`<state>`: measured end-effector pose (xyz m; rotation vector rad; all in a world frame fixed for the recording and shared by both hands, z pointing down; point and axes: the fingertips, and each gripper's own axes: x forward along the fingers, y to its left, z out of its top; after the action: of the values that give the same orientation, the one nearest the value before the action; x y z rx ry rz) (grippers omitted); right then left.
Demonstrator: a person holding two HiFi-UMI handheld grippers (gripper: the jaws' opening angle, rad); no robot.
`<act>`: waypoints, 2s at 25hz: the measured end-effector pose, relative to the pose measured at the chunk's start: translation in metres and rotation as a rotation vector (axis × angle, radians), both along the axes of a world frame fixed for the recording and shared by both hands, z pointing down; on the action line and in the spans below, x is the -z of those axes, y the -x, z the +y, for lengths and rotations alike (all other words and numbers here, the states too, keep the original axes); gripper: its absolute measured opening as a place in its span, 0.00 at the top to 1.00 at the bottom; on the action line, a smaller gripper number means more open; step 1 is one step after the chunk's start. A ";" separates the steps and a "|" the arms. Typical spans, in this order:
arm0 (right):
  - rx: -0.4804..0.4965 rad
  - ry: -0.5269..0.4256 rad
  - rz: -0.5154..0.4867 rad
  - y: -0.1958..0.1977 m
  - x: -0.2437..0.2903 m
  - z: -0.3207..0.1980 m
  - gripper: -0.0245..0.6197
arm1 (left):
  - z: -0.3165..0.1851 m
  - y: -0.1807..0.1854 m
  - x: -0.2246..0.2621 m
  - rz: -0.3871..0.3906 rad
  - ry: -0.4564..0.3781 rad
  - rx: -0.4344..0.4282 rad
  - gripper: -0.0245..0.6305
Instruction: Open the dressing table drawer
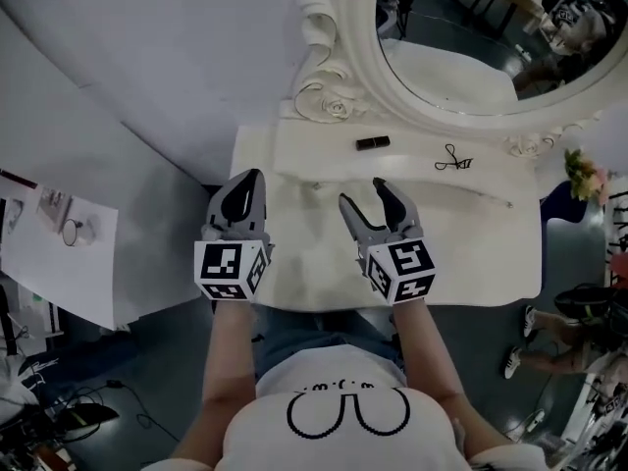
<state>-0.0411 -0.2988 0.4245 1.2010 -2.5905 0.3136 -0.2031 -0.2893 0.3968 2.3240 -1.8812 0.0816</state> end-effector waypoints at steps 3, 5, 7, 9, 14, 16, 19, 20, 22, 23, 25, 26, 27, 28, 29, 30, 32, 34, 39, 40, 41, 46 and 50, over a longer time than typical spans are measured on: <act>-0.064 0.080 0.004 0.012 -0.028 0.005 0.57 | -0.002 0.003 -0.014 0.009 0.042 -0.068 0.96; -0.099 0.120 0.025 0.020 -0.047 0.006 0.59 | -0.005 0.004 -0.022 0.014 0.062 -0.112 0.96; -0.125 0.153 0.039 0.030 -0.065 0.003 0.64 | -0.010 0.008 -0.029 0.019 0.073 -0.142 0.96; -0.151 0.192 0.045 0.039 -0.085 -0.001 0.66 | -0.014 0.014 -0.038 0.027 0.087 -0.159 0.96; -0.190 0.282 0.044 0.059 -0.129 -0.016 0.72 | -0.022 0.024 -0.053 0.051 0.112 -0.183 0.96; -0.205 0.305 0.056 0.065 -0.143 -0.021 0.73 | -0.024 0.025 -0.056 0.057 0.116 -0.193 0.96; -0.245 0.329 0.057 0.071 -0.155 -0.030 0.74 | -0.024 0.028 -0.059 0.066 0.118 -0.201 0.96; -0.257 0.335 0.057 0.072 -0.157 -0.032 0.74 | -0.023 0.029 -0.059 0.070 0.118 -0.202 0.96; -0.275 0.340 0.070 0.073 -0.159 -0.035 0.78 | -0.022 0.031 -0.061 0.074 0.120 -0.202 0.96; -0.276 0.342 0.080 0.073 -0.159 -0.036 0.80 | -0.021 0.033 -0.062 0.076 0.121 -0.201 0.96; -0.265 0.343 0.093 0.073 -0.160 -0.036 0.81 | -0.019 0.035 -0.064 0.080 0.124 -0.195 0.96; -0.260 0.342 0.095 0.073 -0.160 -0.036 0.81 | -0.018 0.035 -0.065 0.082 0.125 -0.192 0.96; -0.259 0.342 0.094 0.073 -0.160 -0.036 0.81 | -0.017 0.035 -0.065 0.083 0.125 -0.191 0.96; -0.260 0.341 0.093 0.073 -0.160 -0.035 0.81 | -0.015 0.035 -0.065 0.084 0.124 -0.190 0.96; -0.262 0.340 0.092 0.074 -0.160 -0.034 0.81 | -0.014 0.035 -0.065 0.086 0.123 -0.189 0.96; -0.263 0.340 0.092 0.074 -0.160 -0.033 0.81 | -0.012 0.035 -0.064 0.088 0.121 -0.188 0.96; -0.267 0.343 0.092 0.075 -0.159 -0.028 0.81 | -0.009 0.035 -0.063 0.090 0.118 -0.187 0.96; -0.270 0.346 0.091 0.075 -0.159 -0.021 0.81 | -0.006 0.034 -0.062 0.092 0.115 -0.189 0.96; -0.264 0.360 0.094 0.071 -0.161 -0.003 0.81 | -0.001 0.033 -0.061 0.095 0.111 -0.195 0.96; -0.262 0.362 0.094 0.070 -0.161 0.001 0.81 | 0.000 0.032 -0.061 0.096 0.112 -0.195 0.96; -0.261 0.366 0.093 0.070 -0.161 0.005 0.81 | 0.001 0.032 -0.060 0.098 0.112 -0.195 0.96; -0.251 0.384 0.087 0.069 -0.161 0.021 0.81 | 0.003 0.032 -0.059 0.103 0.109 -0.196 0.96; -0.242 0.400 0.058 0.068 -0.162 0.035 0.81 | 0.005 0.030 -0.058 0.106 0.107 -0.199 0.96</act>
<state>-0.1090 -0.2642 0.5864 1.3424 -2.1901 0.7906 -0.2329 -0.2846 0.4553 2.3851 -1.5540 0.0780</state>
